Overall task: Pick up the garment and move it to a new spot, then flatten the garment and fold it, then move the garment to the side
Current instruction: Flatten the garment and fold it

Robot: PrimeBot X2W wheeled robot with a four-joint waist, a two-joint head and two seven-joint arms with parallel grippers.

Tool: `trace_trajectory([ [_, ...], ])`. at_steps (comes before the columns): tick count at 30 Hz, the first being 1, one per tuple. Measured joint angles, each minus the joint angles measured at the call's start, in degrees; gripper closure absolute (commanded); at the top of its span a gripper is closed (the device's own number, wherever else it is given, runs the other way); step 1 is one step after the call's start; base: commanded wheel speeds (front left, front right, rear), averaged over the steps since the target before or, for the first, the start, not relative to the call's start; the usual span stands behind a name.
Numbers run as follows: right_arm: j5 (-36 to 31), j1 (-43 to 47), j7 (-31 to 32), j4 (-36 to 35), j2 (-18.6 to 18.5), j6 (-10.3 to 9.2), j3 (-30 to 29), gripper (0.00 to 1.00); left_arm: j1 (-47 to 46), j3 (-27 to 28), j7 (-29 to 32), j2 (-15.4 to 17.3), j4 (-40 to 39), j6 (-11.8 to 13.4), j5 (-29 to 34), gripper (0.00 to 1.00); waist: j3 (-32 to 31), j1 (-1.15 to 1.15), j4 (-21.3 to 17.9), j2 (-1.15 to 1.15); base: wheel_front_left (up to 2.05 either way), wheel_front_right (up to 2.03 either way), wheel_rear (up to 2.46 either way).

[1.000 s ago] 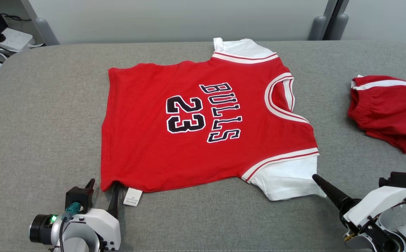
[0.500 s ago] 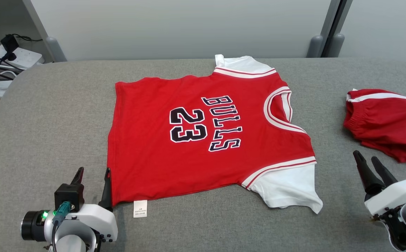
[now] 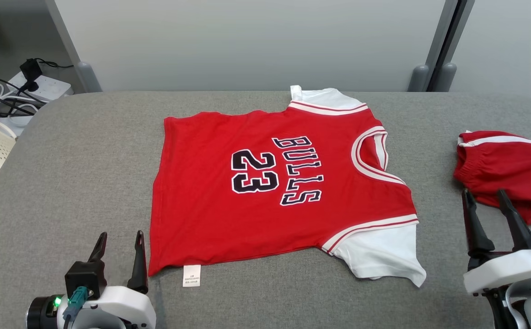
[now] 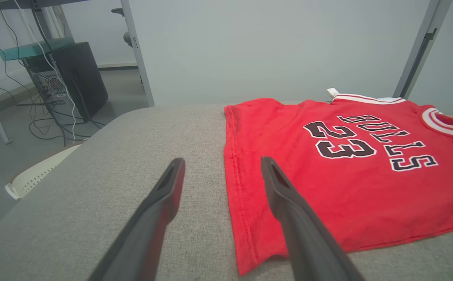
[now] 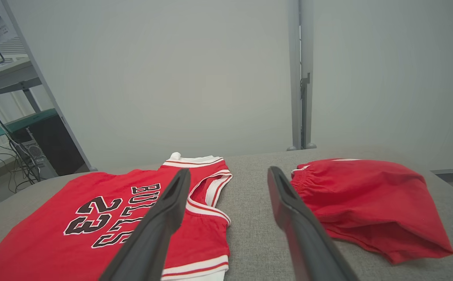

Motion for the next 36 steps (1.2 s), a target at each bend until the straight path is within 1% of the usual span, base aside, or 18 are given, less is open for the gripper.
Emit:
trace_trajectory([
  [7, -5.31, 4.02, 0.00, -2.47, 3.18, 0.01, -2.21, 0.00, 2.99, 0.64, 0.00, -0.36, -1.38, -0.76, -0.02, 0.00, -1.12, 0.00, -0.04, 0.00, 0.00, 0.00, 0.00],
  [15, -8.67, 6.84, 0.00, -3.16, 4.58, 0.01, -3.12, 0.00, 4.86, 0.83, 0.00, -0.65, -1.99, -1.52, -0.37, 0.00, -1.80, 0.00, -0.11, 0.00, 0.00, 0.00, 0.00],
  [23, -9.92, 8.60, 0.00, -3.33, 5.94, 0.01, -3.93, 0.00, 7.15, 1.02, 0.00, -0.70, -3.52, -1.52, -0.46, 0.00, -2.22, 0.00, -0.39, 0.00, 0.00, 0.00, 0.00],
  [36, -10.63, 8.79, 0.00, -3.08, 5.93, 0.01, -3.38, 0.00, 7.40, -0.47, 0.00, -0.73, -3.58, -1.41, -1.51, 0.00, -1.80, 0.00, -0.31, 0.00, 0.00, 0.00, 0.00],
])
